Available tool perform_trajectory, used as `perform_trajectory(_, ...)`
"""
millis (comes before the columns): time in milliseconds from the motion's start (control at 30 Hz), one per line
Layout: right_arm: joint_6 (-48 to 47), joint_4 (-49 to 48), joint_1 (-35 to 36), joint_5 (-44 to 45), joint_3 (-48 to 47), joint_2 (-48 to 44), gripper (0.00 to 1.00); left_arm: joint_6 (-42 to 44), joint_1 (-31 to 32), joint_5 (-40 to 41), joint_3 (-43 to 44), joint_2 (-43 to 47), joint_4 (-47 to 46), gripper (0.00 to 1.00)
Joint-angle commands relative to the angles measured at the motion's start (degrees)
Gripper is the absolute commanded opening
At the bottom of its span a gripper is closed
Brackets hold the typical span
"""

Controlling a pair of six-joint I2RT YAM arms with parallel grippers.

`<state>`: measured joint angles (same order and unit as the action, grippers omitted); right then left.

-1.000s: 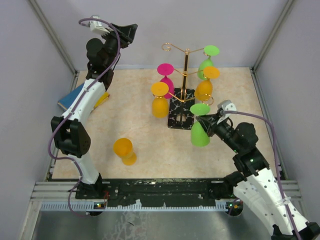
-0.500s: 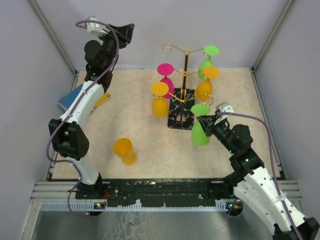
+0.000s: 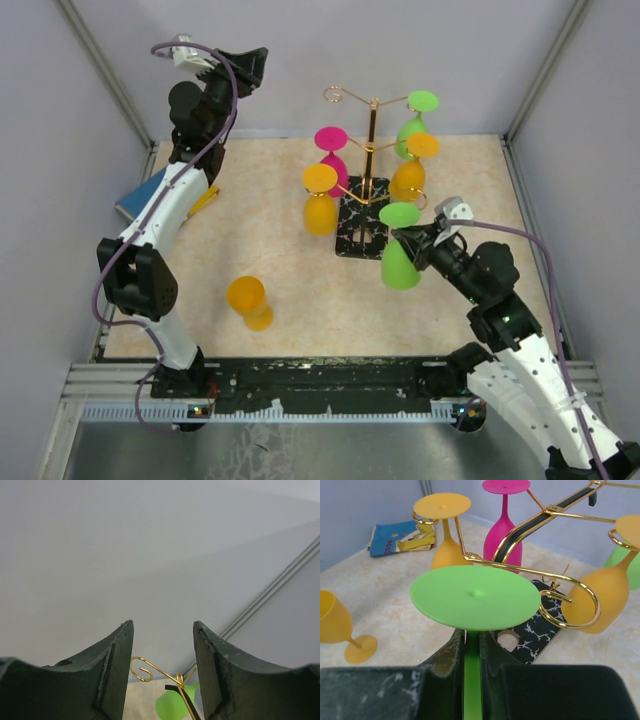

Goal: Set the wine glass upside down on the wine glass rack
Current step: Turn the wine glass upside down at the wine rack.

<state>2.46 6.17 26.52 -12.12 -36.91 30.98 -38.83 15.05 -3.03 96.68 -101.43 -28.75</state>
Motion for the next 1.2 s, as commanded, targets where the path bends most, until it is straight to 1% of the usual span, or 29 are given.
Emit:
perform_trajectory(0, -1.84, -2.59, 0.45, 1.47, -3.13, 0.27, 0.00, -0.28, -0.28, 0.19, -0.17, 1.55, -2.40, 0.57)
perform_trajectory(233, 0.87, -7.84, 0.40, 5.65, 0.25, 1.30, 0.00, 0.46, -0.28, 1.06, -1.29, 2.50, -2.95, 0.57)
perform_trajectory(400, -0.27, -11.31, 0.46, 9.00, 2.03, 1.85, 0.00, 0.71, -0.37, 1.31, -1.37, 2.23, -3.43, 0.57)
perform_trajectory(633, 0.66, -17.31, 0.46, 12.83, 5.62, 2.26, 0.00, 0.79, -0.46, 0.84, -0.38, 0.94, -3.86, 0.57)
perform_trajectory(900, 0.37, -23.38, 1.44, 15.56, 9.09, 4.84, 0.00, 0.77, -0.73, 0.11, 0.98, -0.63, -4.30, 0.57)
perform_trajectory(1167, -0.55, -29.01, 2.39, 17.48, 10.58, 7.44, 0.00, 0.72, -1.14, -0.30, 1.32, -1.36, -4.74, 0.57)
